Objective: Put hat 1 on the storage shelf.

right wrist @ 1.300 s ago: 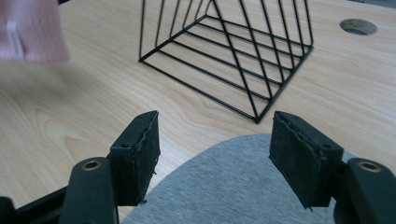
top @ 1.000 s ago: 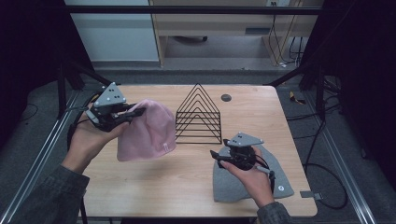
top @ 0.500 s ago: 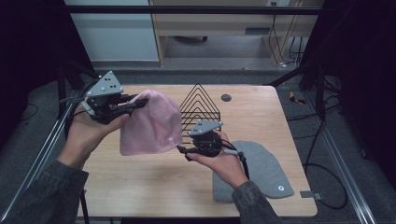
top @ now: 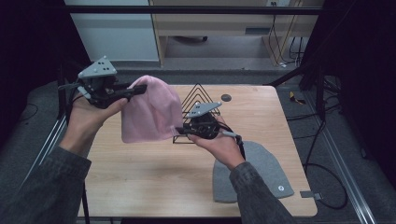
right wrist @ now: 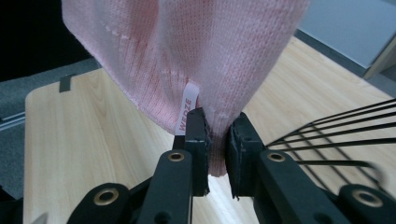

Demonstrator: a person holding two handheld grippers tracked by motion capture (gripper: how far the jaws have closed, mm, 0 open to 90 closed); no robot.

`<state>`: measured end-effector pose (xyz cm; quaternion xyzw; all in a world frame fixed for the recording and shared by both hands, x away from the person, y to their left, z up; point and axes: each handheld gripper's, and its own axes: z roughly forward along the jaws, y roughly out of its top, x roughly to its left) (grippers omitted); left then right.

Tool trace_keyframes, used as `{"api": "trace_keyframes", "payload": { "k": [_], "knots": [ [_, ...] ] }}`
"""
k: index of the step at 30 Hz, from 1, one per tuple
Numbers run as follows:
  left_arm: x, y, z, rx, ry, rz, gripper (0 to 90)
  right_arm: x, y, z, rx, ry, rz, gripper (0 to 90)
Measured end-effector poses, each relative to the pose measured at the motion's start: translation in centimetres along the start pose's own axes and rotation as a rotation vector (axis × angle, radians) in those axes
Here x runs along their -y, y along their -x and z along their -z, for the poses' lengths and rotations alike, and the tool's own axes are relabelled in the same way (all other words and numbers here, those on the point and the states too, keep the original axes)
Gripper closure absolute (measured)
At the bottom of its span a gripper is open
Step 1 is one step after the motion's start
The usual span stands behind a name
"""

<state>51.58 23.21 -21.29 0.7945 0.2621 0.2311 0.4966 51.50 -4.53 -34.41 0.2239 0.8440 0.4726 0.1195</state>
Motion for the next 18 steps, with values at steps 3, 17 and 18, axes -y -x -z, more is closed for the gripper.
{"api": "trace_keyframes", "payload": {
  "k": [3,17,18],
  "knots": [
    [-0.9,-1.3,-1.0,-0.008,0.019,0.026,79.0,-1.0,1.1,1.2,0.021,0.006,-0.004,80.3],
    [-4.3,-4.3,-6.5,-0.026,0.035,0.039,78.4,-3.3,7.7,3.5,0.152,0.007,-0.061,80.3],
    [-4.3,-4.2,-6.8,-0.028,0.029,0.037,78.4,-3.2,7.9,3.4,0.158,0.000,-0.064,80.3]
  ]
}}
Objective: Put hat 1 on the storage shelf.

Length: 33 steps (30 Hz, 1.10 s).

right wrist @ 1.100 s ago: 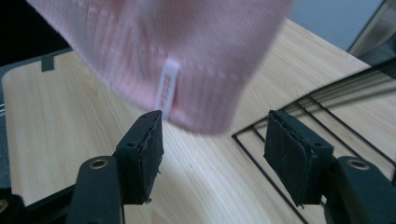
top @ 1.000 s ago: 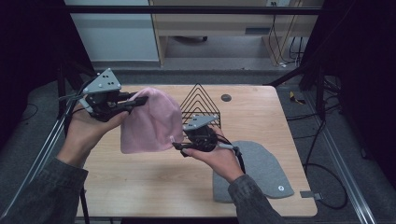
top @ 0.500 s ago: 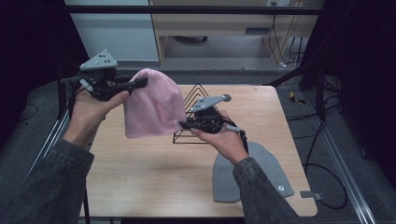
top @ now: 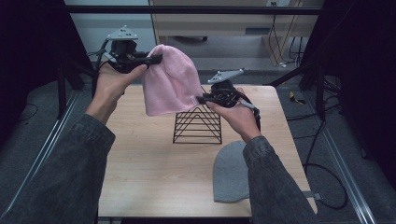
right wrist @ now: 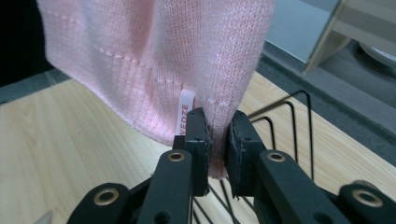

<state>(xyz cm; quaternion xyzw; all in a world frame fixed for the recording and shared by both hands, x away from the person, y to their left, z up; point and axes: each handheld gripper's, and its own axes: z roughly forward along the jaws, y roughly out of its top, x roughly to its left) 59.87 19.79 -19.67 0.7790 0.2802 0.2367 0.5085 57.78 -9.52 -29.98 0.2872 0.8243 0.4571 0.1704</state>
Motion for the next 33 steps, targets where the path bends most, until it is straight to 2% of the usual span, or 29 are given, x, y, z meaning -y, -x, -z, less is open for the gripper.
{"api": "trace_keyframes", "payload": {
  "k": [7,12,14,19,22,25,29,33],
  "knots": [
    [0.4,0.2,-1.9,0.003,0.013,0.008,78.3,1.0,0.6,-0.5,0.054,-0.008,0.019,80.3],
    [0.5,0.6,-3.2,0.005,0.019,0.007,78.3,1.7,1.2,-0.6,0.078,-0.006,0.007,79.9],
    [0.5,0.8,-3.6,0.011,0.018,0.006,78.2,2.1,1.5,-0.7,0.082,-0.006,0.000,79.9],
    [0.7,1.3,-4.3,-0.004,0.008,-0.018,78.3,3.1,1.8,-0.9,0.070,-0.005,-0.006,79.8],
    [1.0,1.6,-4.8,0.005,0.019,0.000,78.2,3.6,1.7,-0.8,0.072,-0.006,-0.004,79.9],
    [1.2,2.0,-5.0,0.012,0.017,-0.011,78.3,4.0,1.7,-0.8,0.080,-0.013,0.006,79.8],
    [1.6,2.6,-5.4,0.026,0.027,-0.006,78.2,4.8,1.8,-0.8,0.082,-0.005,-0.004,79.8],
    [2.0,3.0,-5.7,0.029,0.015,-0.019,78.0,5.7,1.7,-0.7,0.084,-0.014,-0.001,79.8]
  ]
}}
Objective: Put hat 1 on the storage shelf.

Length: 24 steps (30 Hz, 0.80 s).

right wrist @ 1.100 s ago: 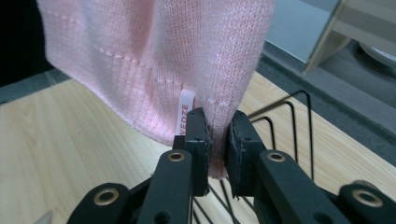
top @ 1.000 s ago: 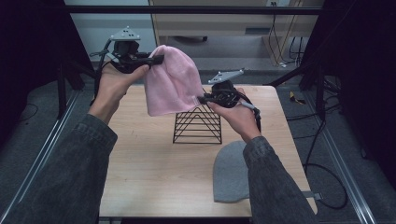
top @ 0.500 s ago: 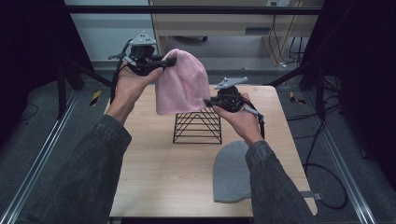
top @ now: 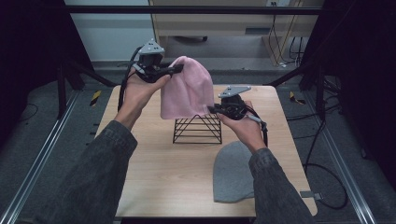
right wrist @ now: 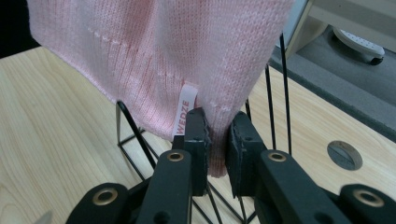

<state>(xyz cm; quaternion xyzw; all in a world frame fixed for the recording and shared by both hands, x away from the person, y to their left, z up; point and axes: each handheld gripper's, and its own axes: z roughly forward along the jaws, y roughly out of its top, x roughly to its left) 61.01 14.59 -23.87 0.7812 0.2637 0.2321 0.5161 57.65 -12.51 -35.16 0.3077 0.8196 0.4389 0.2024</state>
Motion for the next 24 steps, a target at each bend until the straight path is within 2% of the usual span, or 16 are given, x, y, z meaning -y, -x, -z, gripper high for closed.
{"api": "trace_keyframes", "payload": {
  "k": [5,14,20,24],
  "knots": [
    [0.6,0.4,-0.4,0.023,-0.004,0.020,77.5,0.9,0.0,0.1,0.018,-0.010,0.013,79.9],
    [1.3,1.2,-1.2,0.036,-0.033,-0.004,76.9,2.4,0.1,-0.1,0.043,-0.033,0.013,80.0],
    [2.2,1.8,-1.8,0.055,-0.043,-0.005,76.1,3.5,-0.1,-0.6,0.055,-0.070,0.035,79.9],
    [2.9,2.0,-2.1,0.066,-0.064,-0.006,75.6,4.2,0.1,-0.7,0.056,-0.086,0.027,79.8]
  ]
}}
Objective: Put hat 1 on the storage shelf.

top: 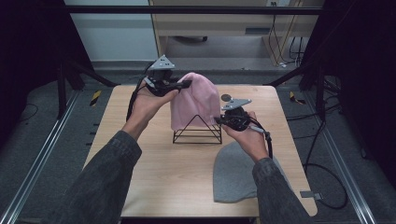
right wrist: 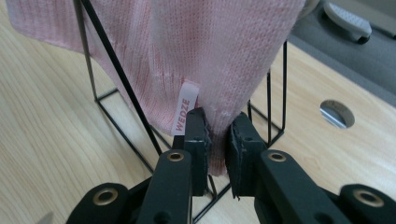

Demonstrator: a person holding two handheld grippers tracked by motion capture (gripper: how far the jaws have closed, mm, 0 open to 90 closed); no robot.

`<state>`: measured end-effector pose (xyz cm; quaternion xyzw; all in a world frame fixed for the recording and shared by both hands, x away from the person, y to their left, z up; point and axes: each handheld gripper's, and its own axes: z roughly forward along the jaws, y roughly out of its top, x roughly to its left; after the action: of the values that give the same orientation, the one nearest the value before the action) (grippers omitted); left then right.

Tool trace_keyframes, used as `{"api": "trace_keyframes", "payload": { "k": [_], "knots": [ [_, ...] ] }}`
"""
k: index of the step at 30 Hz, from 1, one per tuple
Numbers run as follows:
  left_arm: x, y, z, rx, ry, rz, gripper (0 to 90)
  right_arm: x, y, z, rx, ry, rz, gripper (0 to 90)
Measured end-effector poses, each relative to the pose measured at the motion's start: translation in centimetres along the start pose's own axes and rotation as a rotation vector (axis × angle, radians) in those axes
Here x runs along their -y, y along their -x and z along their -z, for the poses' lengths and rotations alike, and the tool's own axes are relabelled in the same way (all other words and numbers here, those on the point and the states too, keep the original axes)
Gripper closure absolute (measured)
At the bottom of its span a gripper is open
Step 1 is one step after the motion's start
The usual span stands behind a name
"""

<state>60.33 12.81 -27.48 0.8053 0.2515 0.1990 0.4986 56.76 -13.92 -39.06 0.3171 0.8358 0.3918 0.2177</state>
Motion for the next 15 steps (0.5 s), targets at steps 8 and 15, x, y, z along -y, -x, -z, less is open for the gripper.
{"api": "trace_keyframes", "payload": {
  "k": [8,15],
  "knots": [
    [1.1,0.7,-0.4,0.014,-0.022,-0.004,75.7,1.1,0.0,-0.4,-0.007,-0.028,-0.006,79.6],
    [1.5,1.3,-0.5,0.026,-0.025,-0.010,76.1,1.4,0.0,-0.7,-0.014,-0.042,-0.015,78.5]
  ]
}}
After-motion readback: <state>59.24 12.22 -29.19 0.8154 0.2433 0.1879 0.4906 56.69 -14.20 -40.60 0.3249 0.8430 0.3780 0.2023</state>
